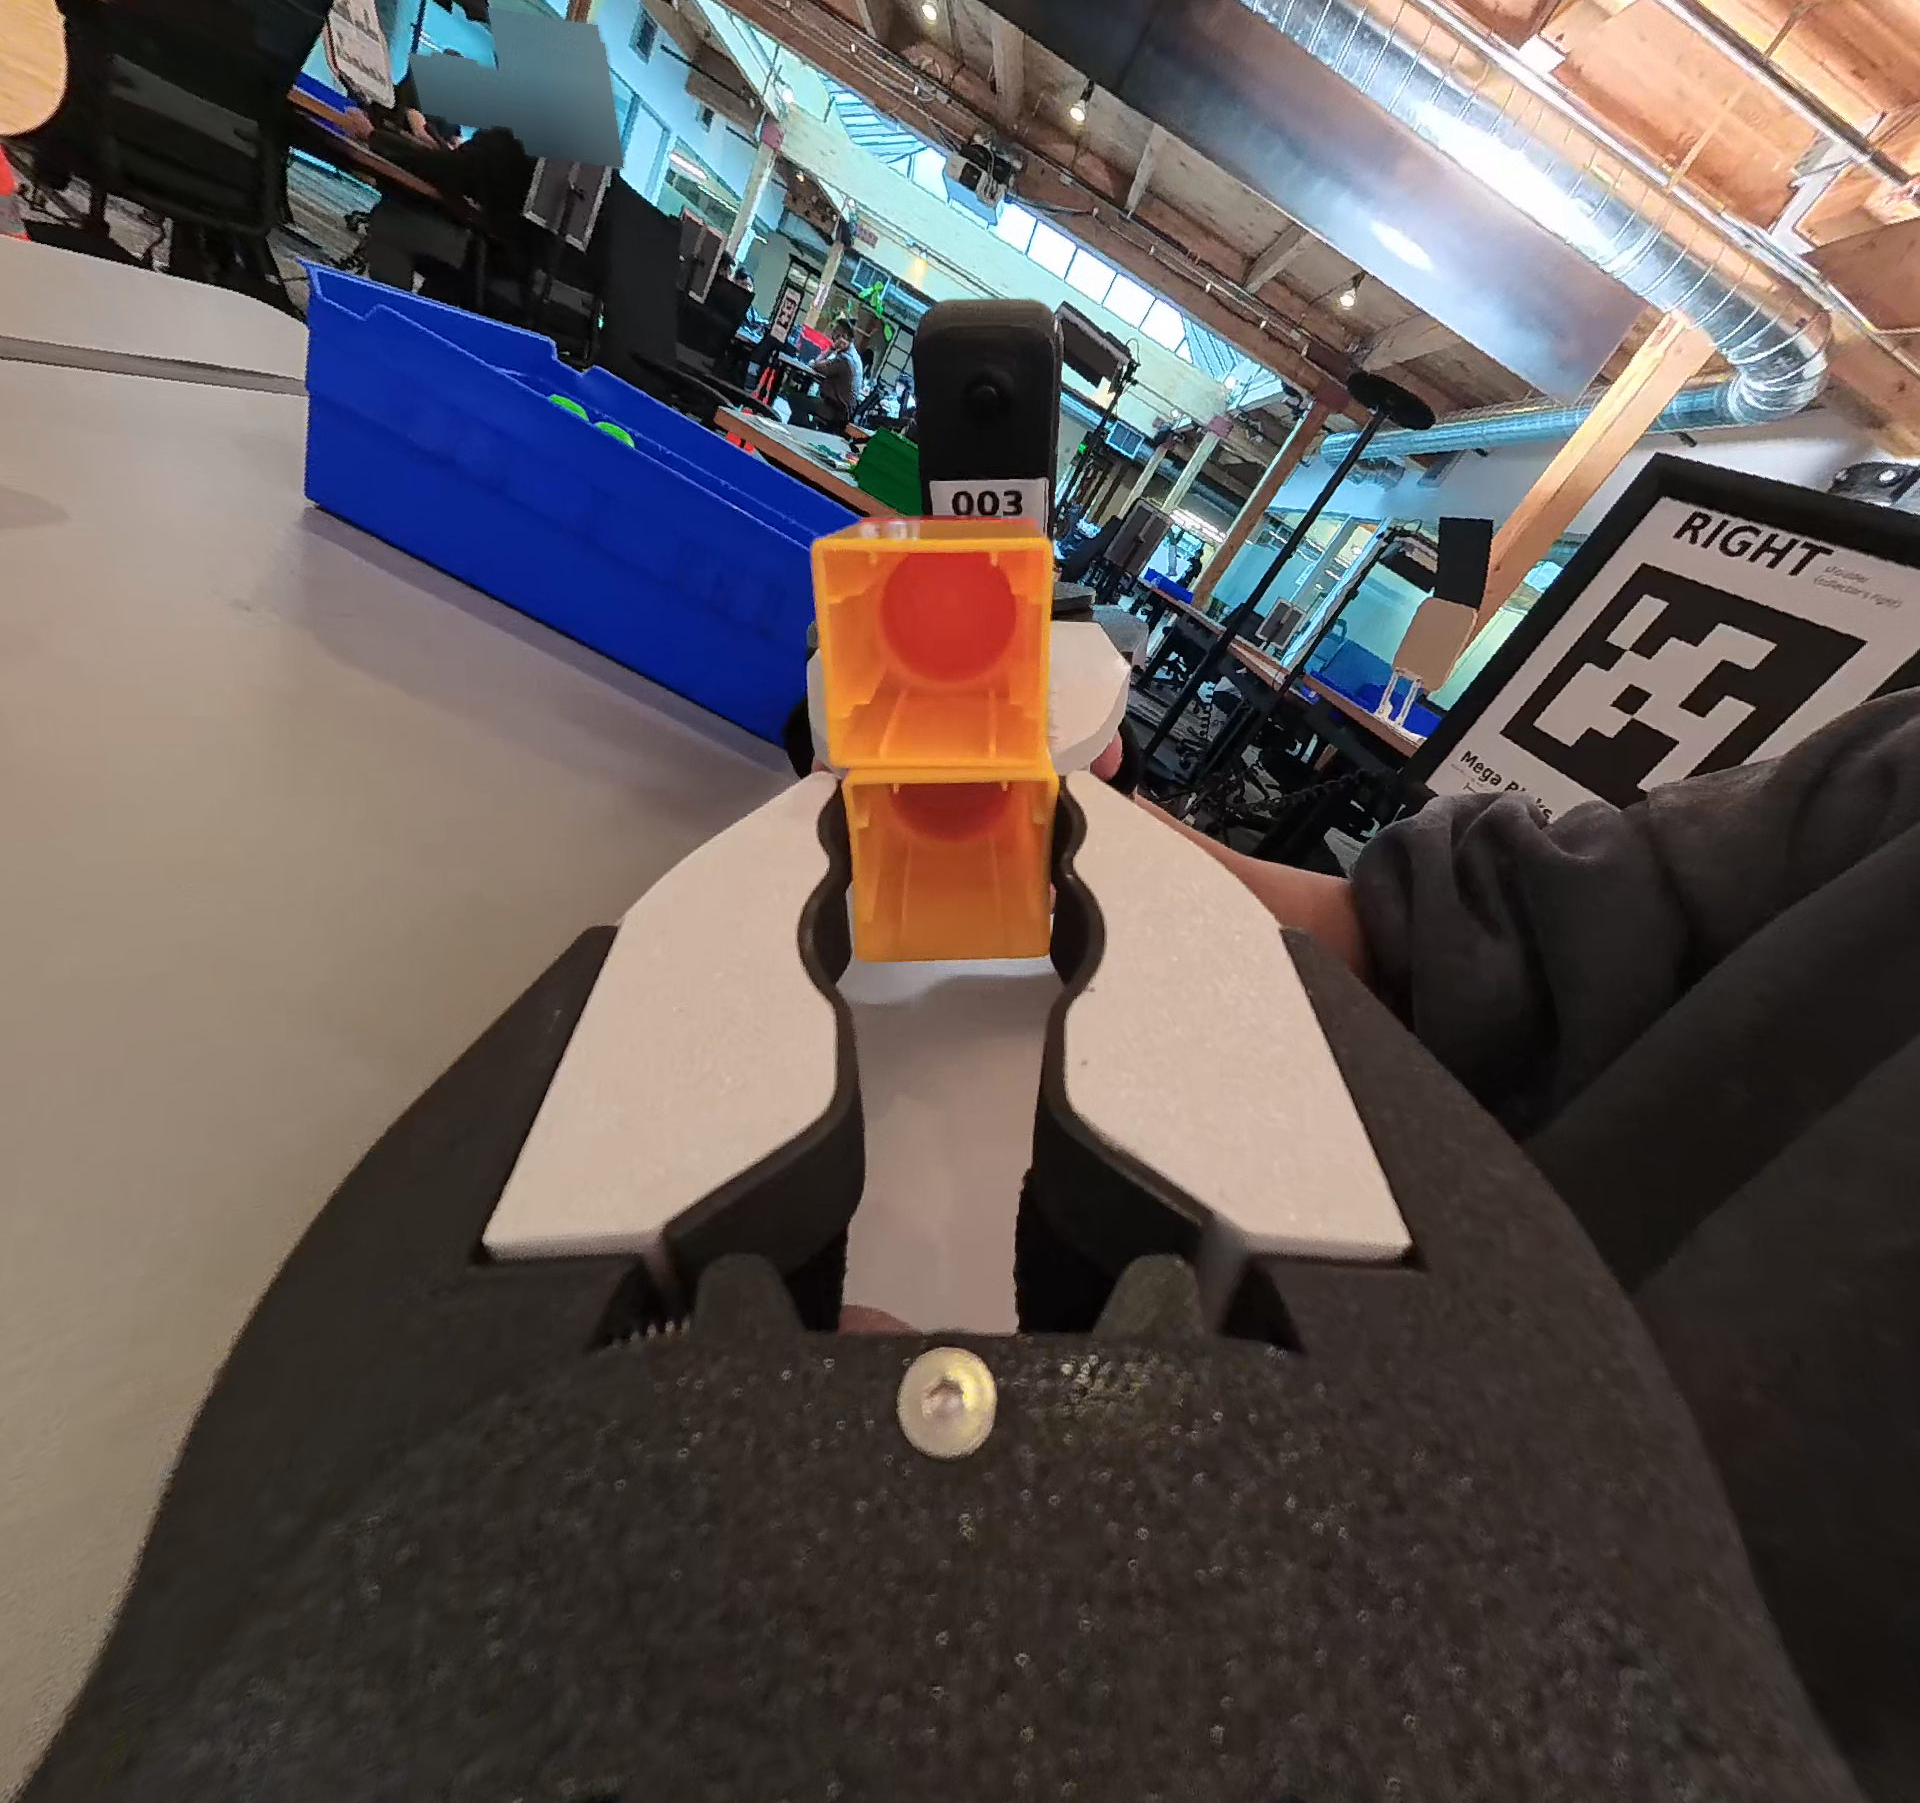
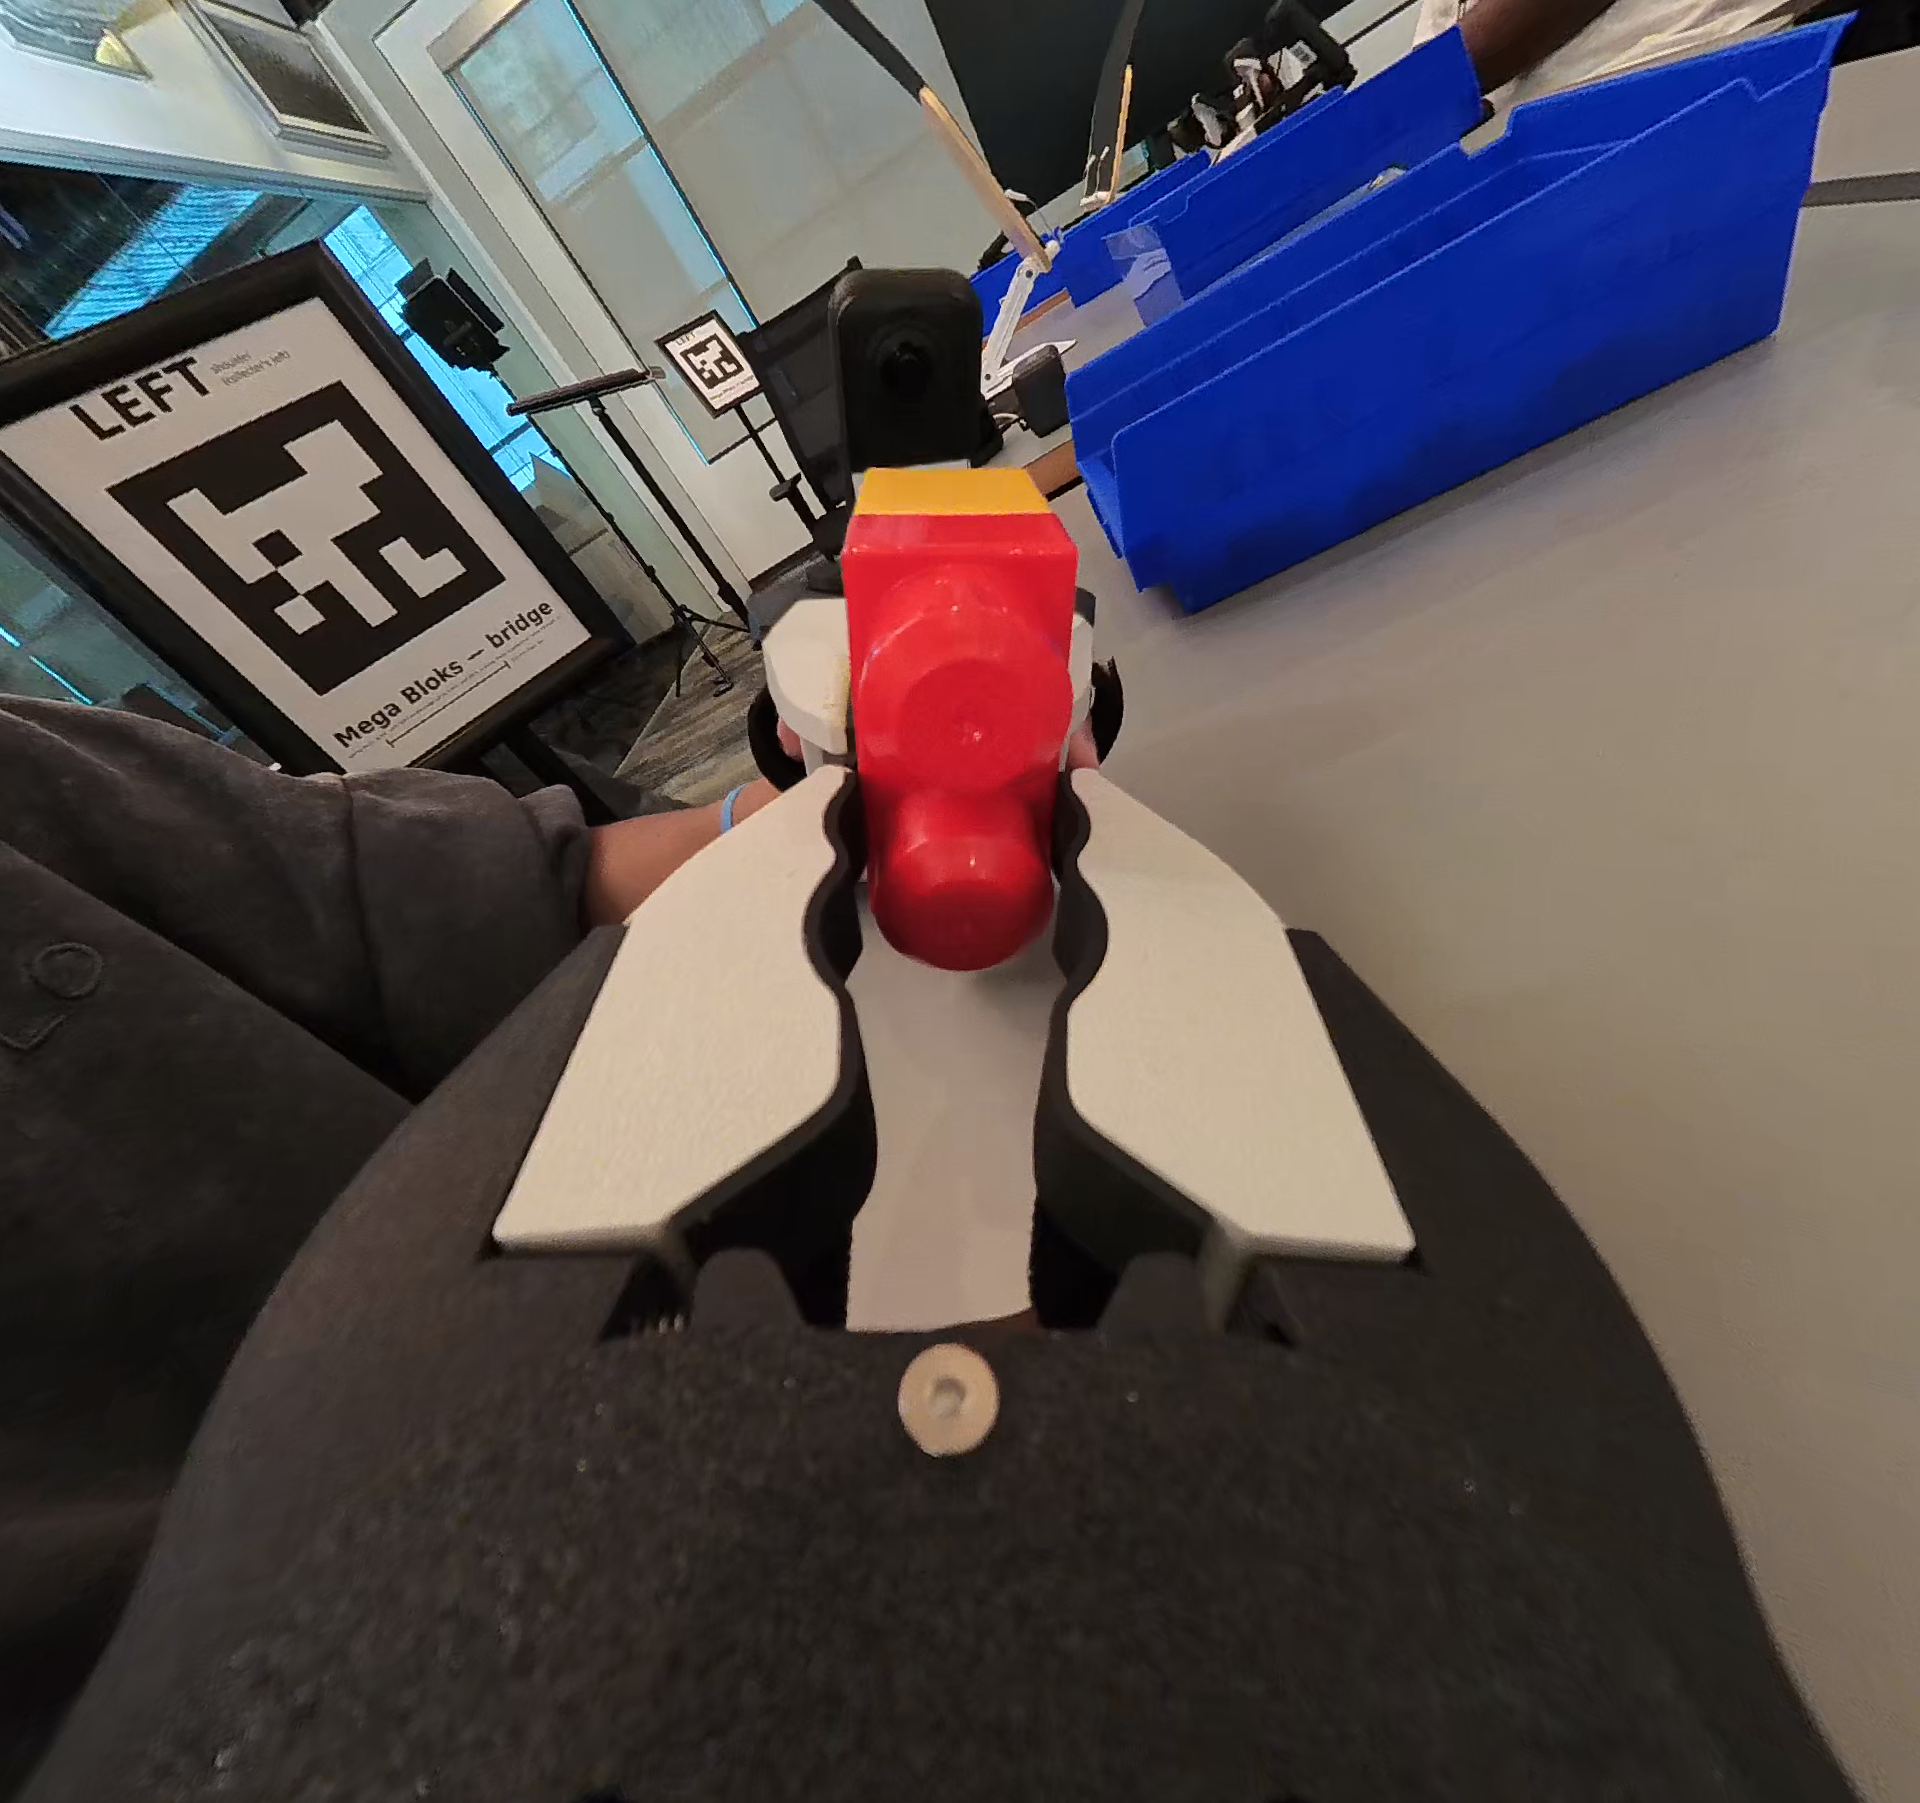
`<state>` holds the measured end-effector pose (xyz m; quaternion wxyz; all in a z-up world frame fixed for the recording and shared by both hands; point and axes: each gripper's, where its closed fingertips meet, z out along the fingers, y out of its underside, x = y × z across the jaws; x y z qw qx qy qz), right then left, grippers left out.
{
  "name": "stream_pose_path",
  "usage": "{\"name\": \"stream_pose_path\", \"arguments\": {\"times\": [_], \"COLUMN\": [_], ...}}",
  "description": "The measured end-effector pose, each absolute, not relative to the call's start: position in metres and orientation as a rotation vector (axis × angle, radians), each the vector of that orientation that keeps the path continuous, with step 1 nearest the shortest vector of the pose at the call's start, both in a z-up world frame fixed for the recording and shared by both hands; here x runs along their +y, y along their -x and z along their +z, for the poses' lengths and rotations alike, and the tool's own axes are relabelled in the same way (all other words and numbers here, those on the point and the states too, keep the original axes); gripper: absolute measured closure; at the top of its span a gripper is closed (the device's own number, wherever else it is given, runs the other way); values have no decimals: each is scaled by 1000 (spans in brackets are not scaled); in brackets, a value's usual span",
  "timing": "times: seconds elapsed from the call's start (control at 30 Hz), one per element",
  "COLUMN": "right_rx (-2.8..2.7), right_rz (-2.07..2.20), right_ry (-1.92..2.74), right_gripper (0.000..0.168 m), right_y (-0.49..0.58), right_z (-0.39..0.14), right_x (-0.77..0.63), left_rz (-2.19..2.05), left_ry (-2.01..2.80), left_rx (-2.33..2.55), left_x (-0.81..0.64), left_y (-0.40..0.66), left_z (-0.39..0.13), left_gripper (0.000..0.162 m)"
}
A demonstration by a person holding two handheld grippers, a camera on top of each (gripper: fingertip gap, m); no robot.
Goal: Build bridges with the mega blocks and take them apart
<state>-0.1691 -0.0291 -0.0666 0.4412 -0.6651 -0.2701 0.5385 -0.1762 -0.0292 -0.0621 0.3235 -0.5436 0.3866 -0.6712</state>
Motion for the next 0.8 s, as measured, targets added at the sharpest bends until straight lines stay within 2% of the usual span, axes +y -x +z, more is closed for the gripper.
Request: {"name": "stream_pose_path", "arguments": {"times": [0.4,0.43,0.47,0.5,0.63,0.73,0.8], "right_rx": [-638,-615,-604,-593,-488,-423,-387], "right_rz": [1318,1305,1285,1249,1147,1048,967], "right_ry": [1676,1679,1680,1691,1736,1766,1788], "right_gripper": [134,134,134,134,134,134,134], "right_y": [168,167,166,163,148,136,127], "right_z": [-65,-64,-63,-64,-71,-79,-82], "right_x": [-24,-21,-19,-17,-3,5,9], "left_rz": [-1750,-1728,-1703,-1658,-1018,-395,-276], "left_ry": [1439,1462,1486,1506,1672,1714,1681], "left_rx": [972,970,952,919,732,565,520], "left_x": [-25,-23,-20,-14,42,80,81], "left_y": [174,174,175,179,222,279,291], "left_z": [-62,-64,-65,-64,-84,-100,-101], "left_gripper": [126,122,98,83,75,78,84]}}
